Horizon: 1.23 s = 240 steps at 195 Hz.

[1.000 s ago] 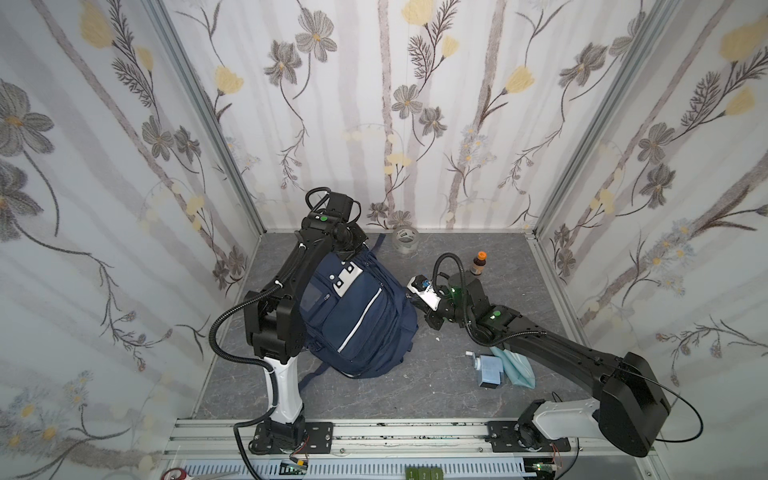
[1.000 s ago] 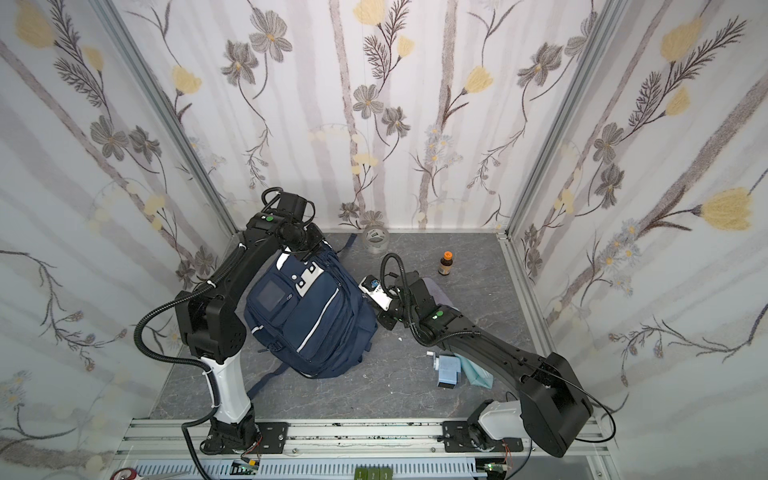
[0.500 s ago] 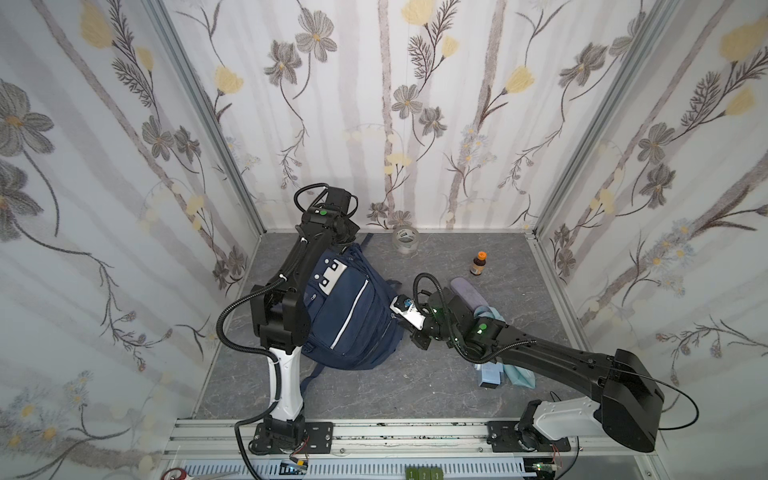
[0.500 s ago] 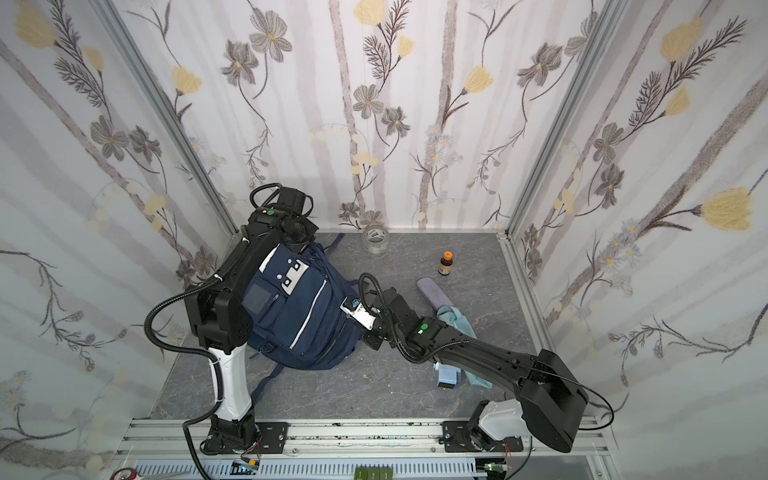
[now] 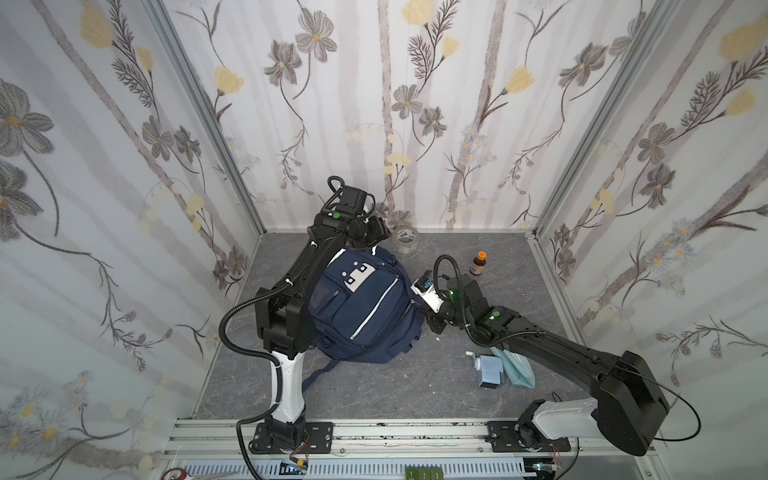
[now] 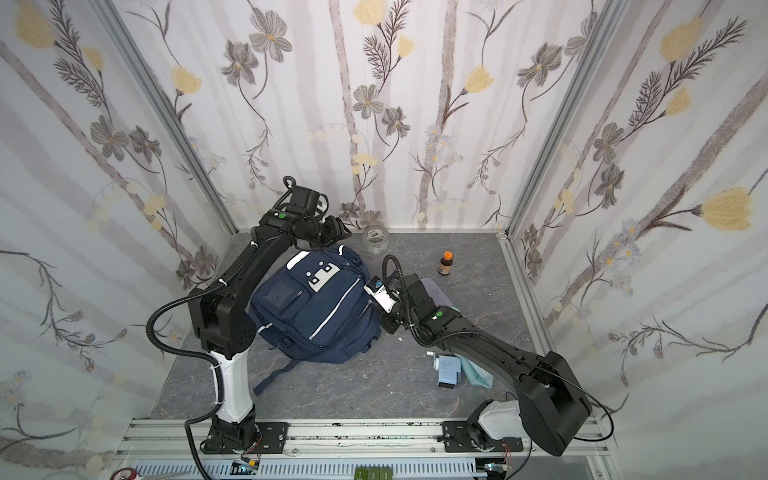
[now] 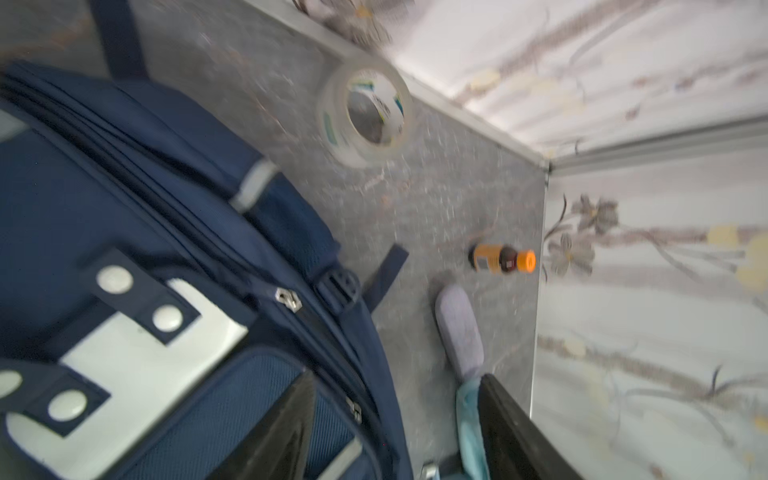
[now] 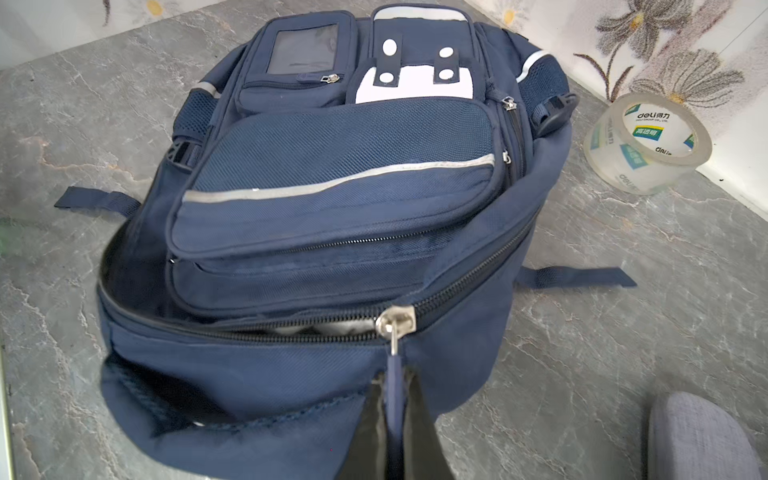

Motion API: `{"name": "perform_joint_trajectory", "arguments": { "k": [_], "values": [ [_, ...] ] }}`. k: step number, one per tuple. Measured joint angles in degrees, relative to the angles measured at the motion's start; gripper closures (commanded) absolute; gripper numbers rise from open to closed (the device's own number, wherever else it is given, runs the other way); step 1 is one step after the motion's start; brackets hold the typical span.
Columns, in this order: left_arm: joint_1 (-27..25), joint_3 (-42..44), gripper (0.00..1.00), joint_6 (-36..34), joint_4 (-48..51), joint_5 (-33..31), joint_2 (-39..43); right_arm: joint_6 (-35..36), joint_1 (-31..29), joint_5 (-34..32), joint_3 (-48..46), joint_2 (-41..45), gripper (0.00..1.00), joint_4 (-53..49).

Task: Pack the student bag

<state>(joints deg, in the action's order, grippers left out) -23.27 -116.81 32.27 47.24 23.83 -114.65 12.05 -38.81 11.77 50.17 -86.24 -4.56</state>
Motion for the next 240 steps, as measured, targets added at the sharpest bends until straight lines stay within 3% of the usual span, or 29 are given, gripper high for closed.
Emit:
{"name": "perform_joint_trajectory", "arguments": {
  "k": [26,57,102,139,165,199,240],
  "values": [
    [-5.3,0.9,0.36,-8.2,6.8,1.7,0.4,2.7,1.8,1.0,-0.1,0.0,1.00,-0.3],
    [-10.1,2.7,0.42,-14.2,13.2,-2.4,0.4,4.1,3.2,2.7,-0.5,0.0,1.00,-0.5],
    [-13.1,9.2,0.46,-15.4,15.5,-11.8,2.9,4.5,3.7,3.5,-0.5,0.3,1.00,-0.5],
    [-14.1,15.3,0.49,-15.6,14.4,-15.6,4.7,4.5,4.3,4.4,-0.5,0.3,1.00,-0.7],
    [-14.6,17.2,0.60,-15.6,13.0,-16.7,3.9,4.5,4.7,4.8,-0.5,0.3,1.00,-0.8],
    [-14.9,16.9,1.00,-15.5,12.2,-19.5,2.6,4.5,4.7,5.2,-0.6,0.5,1.00,-0.8],
    [-14.3,12.8,1.00,-12.8,12.1,-22.9,1.9,4.2,4.7,5.7,-1.5,1.7,1.00,-1.0]
  ]
}}
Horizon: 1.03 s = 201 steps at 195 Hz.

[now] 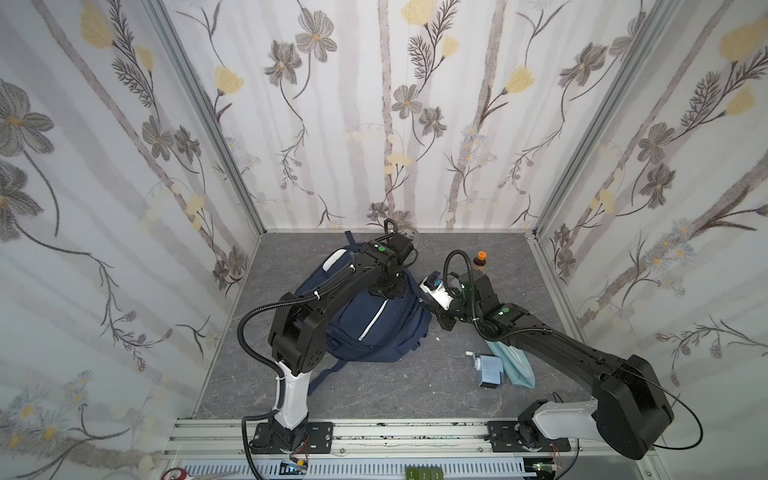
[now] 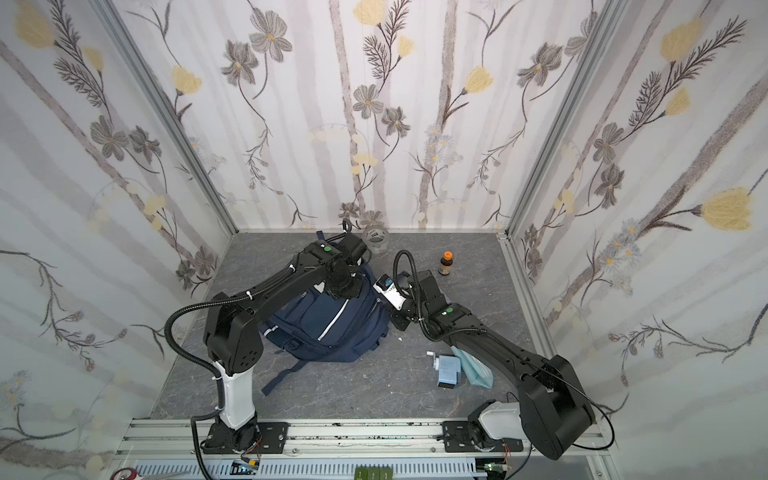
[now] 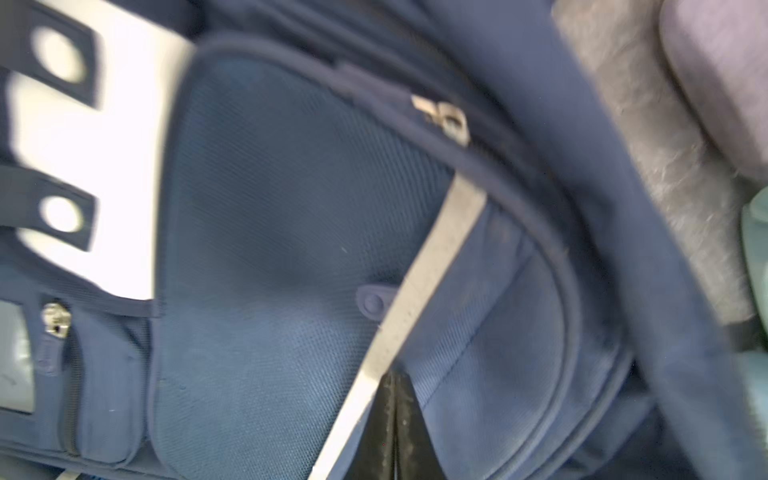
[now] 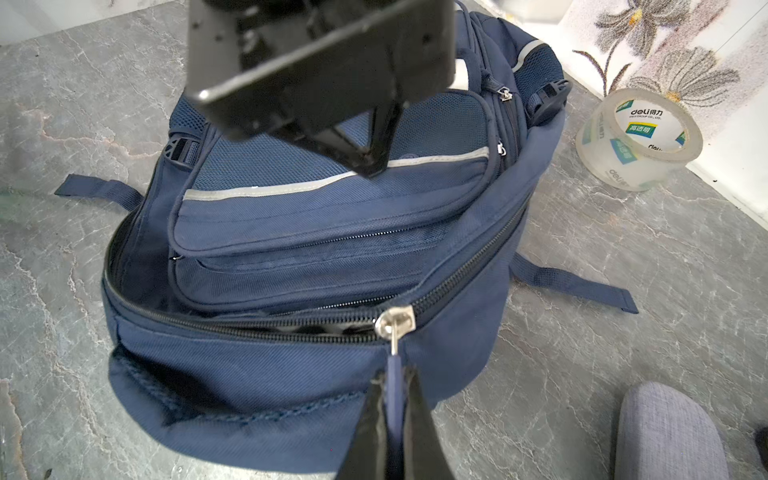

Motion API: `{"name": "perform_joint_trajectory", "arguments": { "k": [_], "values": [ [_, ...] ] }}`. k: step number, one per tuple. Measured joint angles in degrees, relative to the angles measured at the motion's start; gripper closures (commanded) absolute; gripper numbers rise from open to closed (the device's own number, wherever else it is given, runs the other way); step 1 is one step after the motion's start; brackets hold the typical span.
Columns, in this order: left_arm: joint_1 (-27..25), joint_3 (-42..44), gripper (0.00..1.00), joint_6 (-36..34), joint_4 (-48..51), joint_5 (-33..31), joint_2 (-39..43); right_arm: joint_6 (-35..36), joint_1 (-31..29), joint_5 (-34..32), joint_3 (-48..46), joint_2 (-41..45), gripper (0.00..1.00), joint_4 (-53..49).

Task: Pack the student bag

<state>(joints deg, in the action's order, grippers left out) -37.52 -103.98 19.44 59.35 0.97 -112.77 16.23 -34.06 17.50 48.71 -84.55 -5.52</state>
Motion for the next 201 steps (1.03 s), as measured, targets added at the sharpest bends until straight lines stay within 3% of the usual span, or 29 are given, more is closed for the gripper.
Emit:
{"name": "perform_joint_trajectory", "arguments": {
  "k": [13,18,25,34,62,93,133,152,172,201],
  "values": [
    [0.3,-0.3,1.00,1.1,-0.3,-0.3,0.0,-0.3,0.0,0.2,-0.6,0.5,1.00,0.0],
    [0.4,-0.3,0.89,1.3,-0.6,-0.2,0.1,-0.3,0.0,0.2,-0.8,0.7,1.00,0.0],
    [0.5,-0.2,0.66,1.4,-1.2,0.5,0.2,-0.5,0.0,0.2,-1.1,0.9,1.00,0.0],
    [0.5,0.4,0.53,1.3,-2.3,1.8,0.6,-0.8,0.0,0.2,-1.4,1.2,1.00,0.0],
    [-0.9,5.2,0.44,0.0,-5.6,7.3,3.6,-1.2,0.0,0.1,-2.0,1.5,1.00,0.1],
    [-2.7,11.7,0.42,-1.5,-7.5,9.6,5.8,-1.2,0.0,0.2,-2.1,1.5,1.00,0.1],
    [-2.8,13.6,0.49,-2.0,-8.2,5.4,4.5,-1.0,0.4,0.3,-2.1,1.5,1.00,-0.3],
    [-3.2,12.6,0.68,-2.8,-7.7,3.1,2.8,-0.9,0.7,0.3,-2.1,1.5,1.00,-0.9],
    [-3.2,11.1,1.00,-2.8,-6.8,1.3,2.1,-0.9,0.7,0.3,-2.1,1.5,1.00,-1.1],
    [-3.2,8.5,1.00,-2.5,-4.1,0.1,2.1,-1.0,0.7,0.3,-2.0,1.5,1.00,-1.1]
  ]
}}
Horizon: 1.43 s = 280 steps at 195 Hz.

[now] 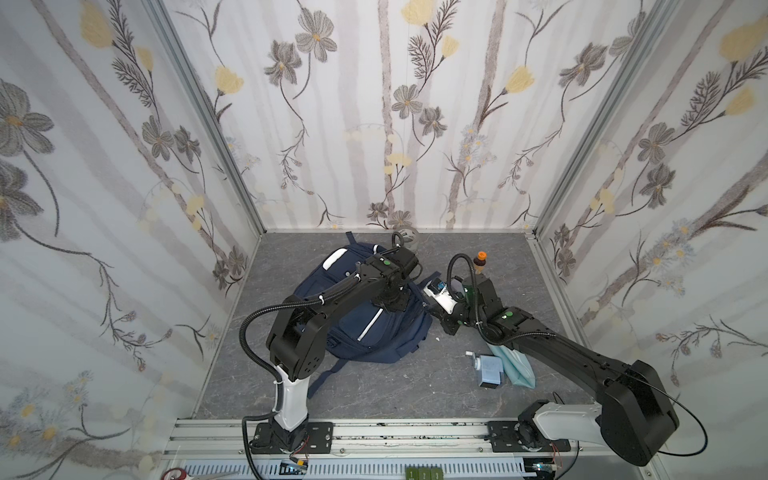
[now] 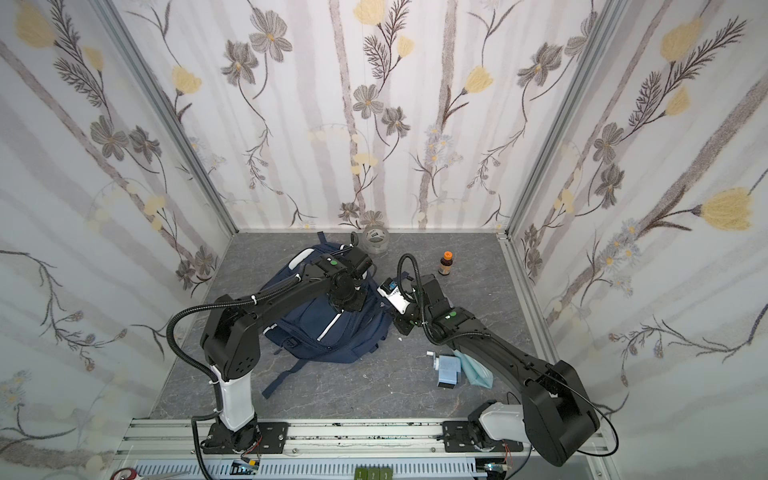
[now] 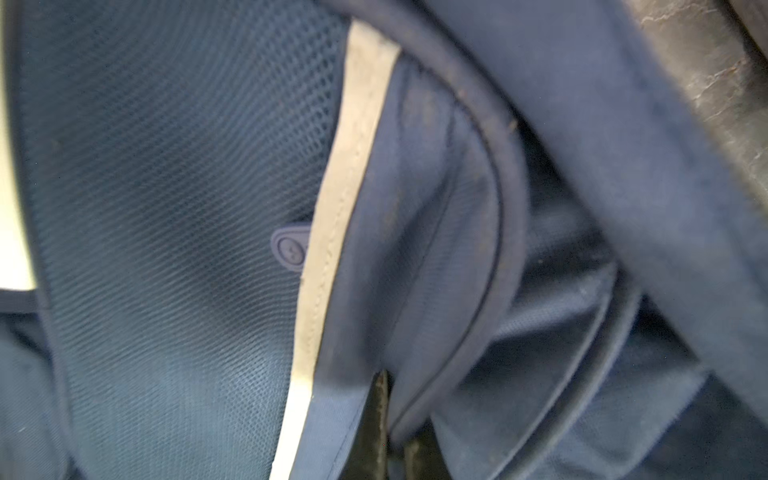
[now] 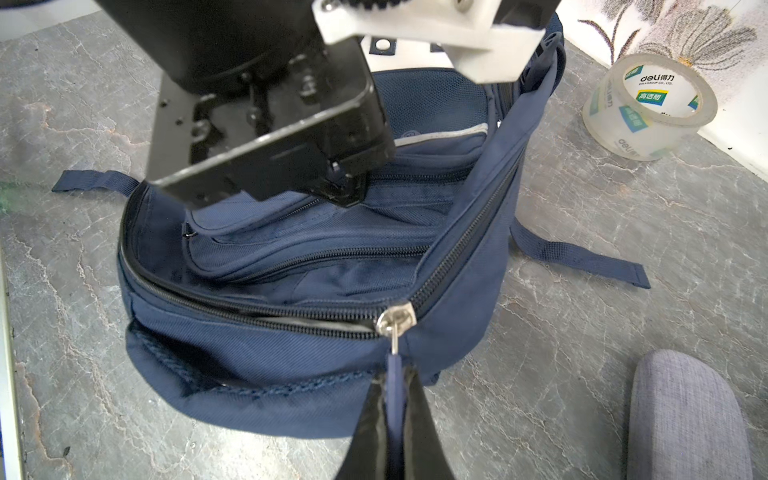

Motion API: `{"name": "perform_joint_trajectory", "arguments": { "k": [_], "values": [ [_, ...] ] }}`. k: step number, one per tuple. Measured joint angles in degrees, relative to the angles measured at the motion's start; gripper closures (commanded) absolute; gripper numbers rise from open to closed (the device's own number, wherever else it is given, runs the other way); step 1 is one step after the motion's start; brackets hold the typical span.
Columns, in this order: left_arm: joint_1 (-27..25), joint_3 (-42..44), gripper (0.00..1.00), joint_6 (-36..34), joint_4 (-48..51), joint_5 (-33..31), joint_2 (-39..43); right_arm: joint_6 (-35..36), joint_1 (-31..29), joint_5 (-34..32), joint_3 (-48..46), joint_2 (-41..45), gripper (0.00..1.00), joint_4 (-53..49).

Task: Pack the student bag

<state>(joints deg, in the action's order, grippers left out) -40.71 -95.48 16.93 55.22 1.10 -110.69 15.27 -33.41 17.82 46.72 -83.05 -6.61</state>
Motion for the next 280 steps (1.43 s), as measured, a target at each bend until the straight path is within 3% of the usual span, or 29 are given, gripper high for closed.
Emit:
{"name": "perform_joint_trajectory", "arguments": {
  "k": [26,72,135,185,238,280],
  "values": [
    [0.7,-5.5,1.00,3.3,4.4,0.7,-0.9,-0.9,-0.4,-1.0,0.5,0.0,1.00,0.0],
    [4.0,-11.3,1.00,16.1,6.7,4.1,-1.0,-3.1,-5.5,-4.9,0.6,0.2,1.00,0.5],
    [5.1,-19.0,1.00,27.6,7.9,1.7,-1.5,-9.4,-11.6,-7.8,0.5,3.5,1.00,0.9],
    [5.2,-20.0,1.00,34.9,9.6,1.4,-2.1,-15.8,-17.6,-12.2,-1.6,5.5,1.00,2.6],
    [5.0,-39.6,1.00,38.8,18.0,-5.6,-8.0,-21.9,-18.9,-16.0,-1.6,7.7,1.00,4.7],
    [4.7,-35.3,1.00,42.1,16.6,-9.2,-4.9,-21.9,-18.7,-15.4,0.5,7.3,1.00,2.9]
  ]
}}
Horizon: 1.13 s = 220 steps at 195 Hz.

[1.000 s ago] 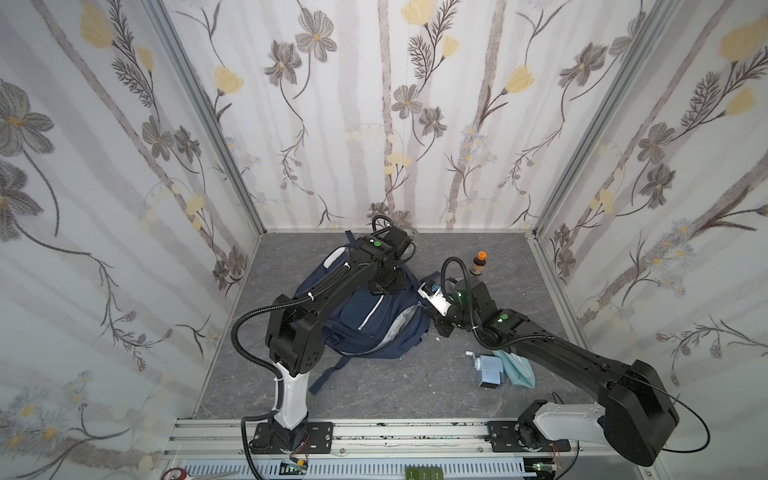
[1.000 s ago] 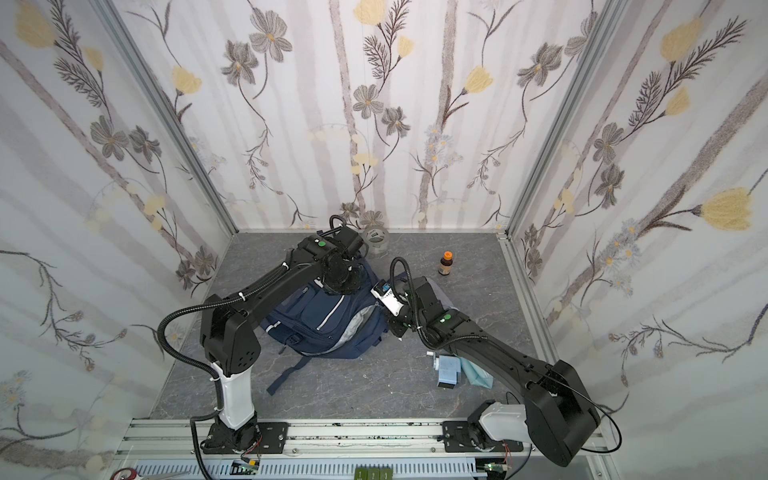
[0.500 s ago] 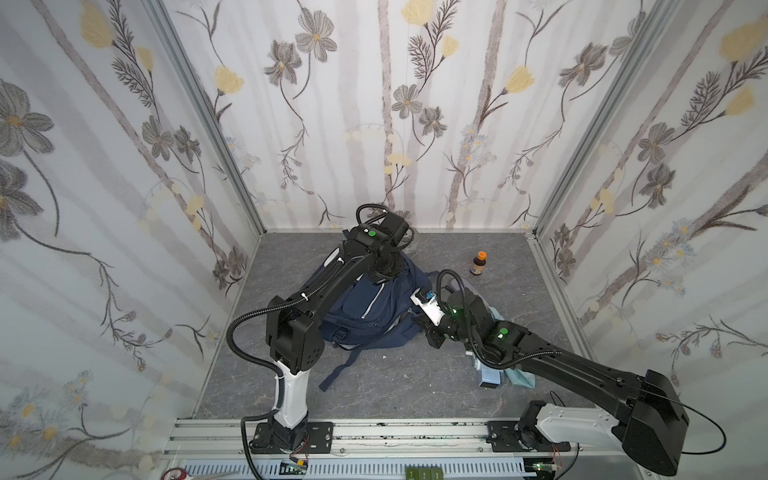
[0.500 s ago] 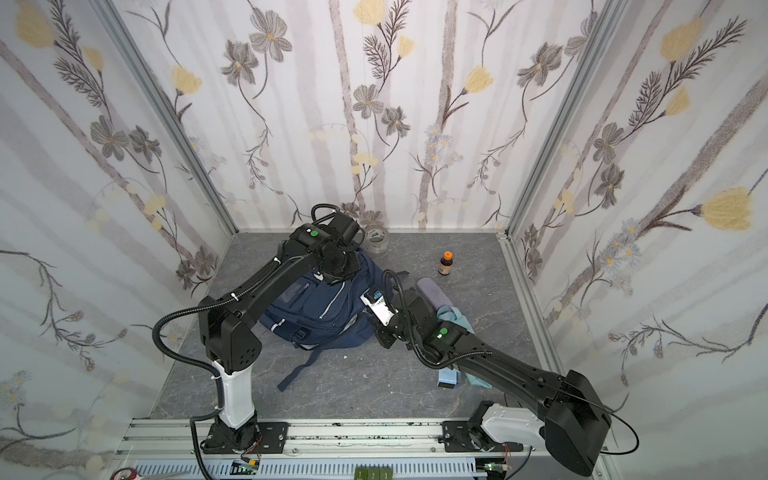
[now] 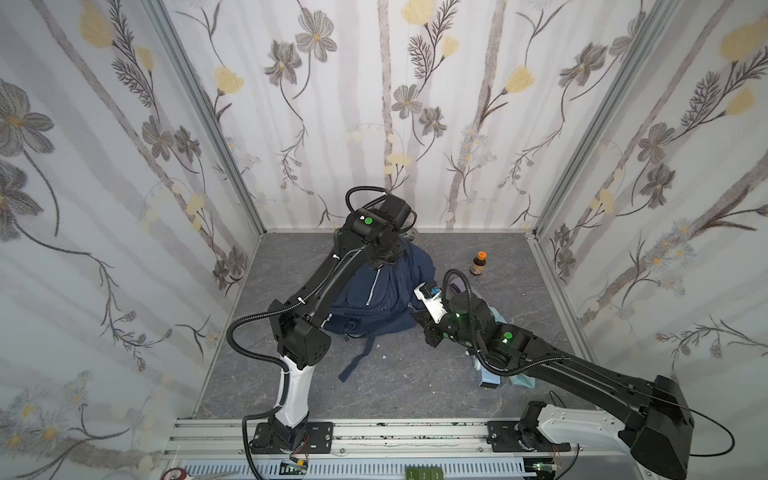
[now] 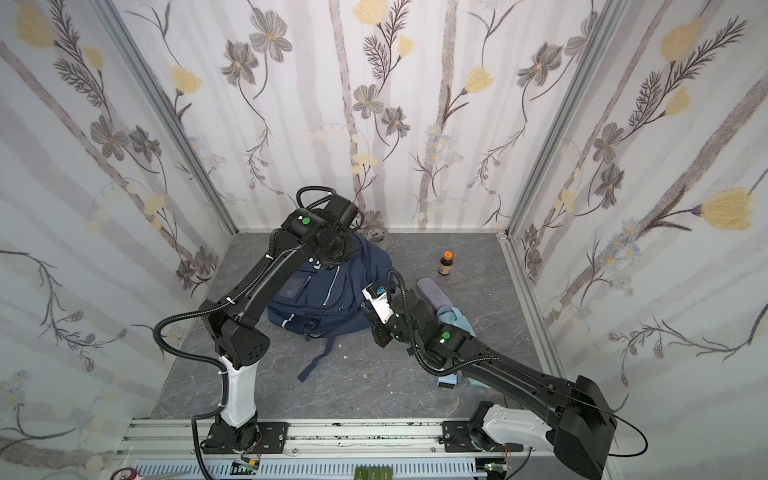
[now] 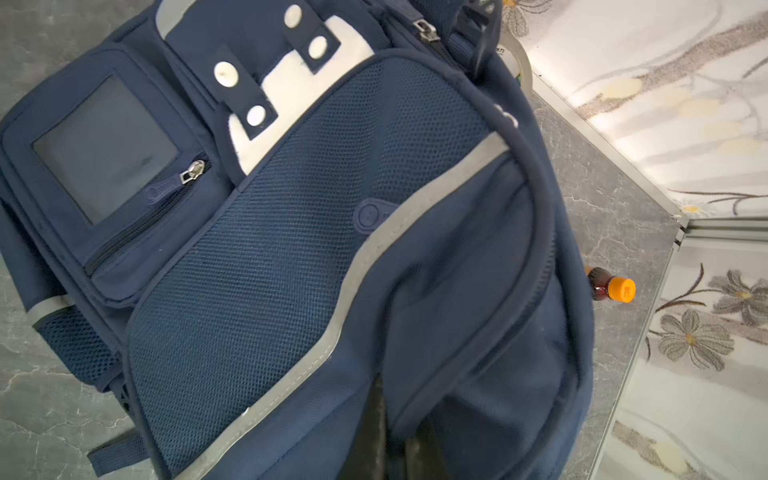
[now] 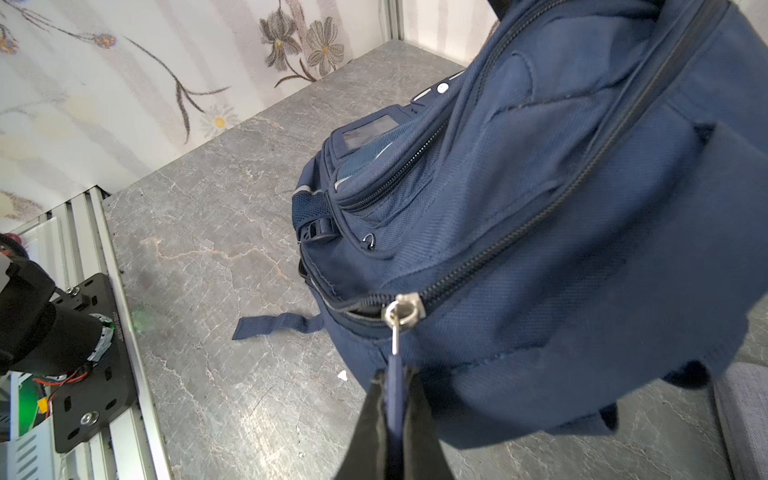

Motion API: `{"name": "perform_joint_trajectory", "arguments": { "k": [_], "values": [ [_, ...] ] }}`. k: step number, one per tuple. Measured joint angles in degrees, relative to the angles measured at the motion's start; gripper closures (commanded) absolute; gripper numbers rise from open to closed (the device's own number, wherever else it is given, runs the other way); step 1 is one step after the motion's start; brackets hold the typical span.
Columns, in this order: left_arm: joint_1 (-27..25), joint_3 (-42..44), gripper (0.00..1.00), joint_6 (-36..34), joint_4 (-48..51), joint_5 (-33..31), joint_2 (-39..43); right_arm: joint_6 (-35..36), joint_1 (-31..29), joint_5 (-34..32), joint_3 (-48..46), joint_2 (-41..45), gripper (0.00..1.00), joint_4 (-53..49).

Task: Pack the student bag

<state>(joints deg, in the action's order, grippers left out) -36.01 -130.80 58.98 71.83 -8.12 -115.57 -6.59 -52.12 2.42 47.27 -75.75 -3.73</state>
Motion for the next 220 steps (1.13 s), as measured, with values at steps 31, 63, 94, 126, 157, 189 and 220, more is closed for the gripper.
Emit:
{"name": "perform_joint_trajectory", "arguments": {
  "k": [31,63,94,126,157,189,220],
  "values": [
    [0.2,-2.9,1.00,2.9,1.6,0.0,-1.6,-0.9,-1.5,-2.6,-2.4,-1.3,1.00,3.2],
    [0.7,-12.4,1.00,6.5,5.5,0.3,-7.0,-1.9,-1.9,-6.5,-5.9,-3.2,1.00,9.9],
    [1.4,-19.3,1.00,9.2,8.8,0.0,-9.6,-2.6,-3.1,-7.9,-6.2,-6.1,1.00,15.0],
    [2.7,-20.0,1.00,12.0,9.0,-0.2,-9.6,-4.0,-4.0,-8.9,-7.0,-9.4,1.00,20.6],
    [3.3,-20.0,1.00,13.7,9.1,-0.4,-9.7,-4.7,-4.7,-9.5,-6.0,-14.4,1.00,24.5],
    [3.6,-20.0,1.00,14.2,9.0,-1.8,-10.0,-5.4,-5.1,-8.9,-3.0,-16.3,1.00,23.1],
    [3.8,-19.6,1.00,10.4,7.3,-0.5,-10.5,-6.0,-4.0,-8.8,-3.5,-8.1,1.00,16.6]
  ]
}}
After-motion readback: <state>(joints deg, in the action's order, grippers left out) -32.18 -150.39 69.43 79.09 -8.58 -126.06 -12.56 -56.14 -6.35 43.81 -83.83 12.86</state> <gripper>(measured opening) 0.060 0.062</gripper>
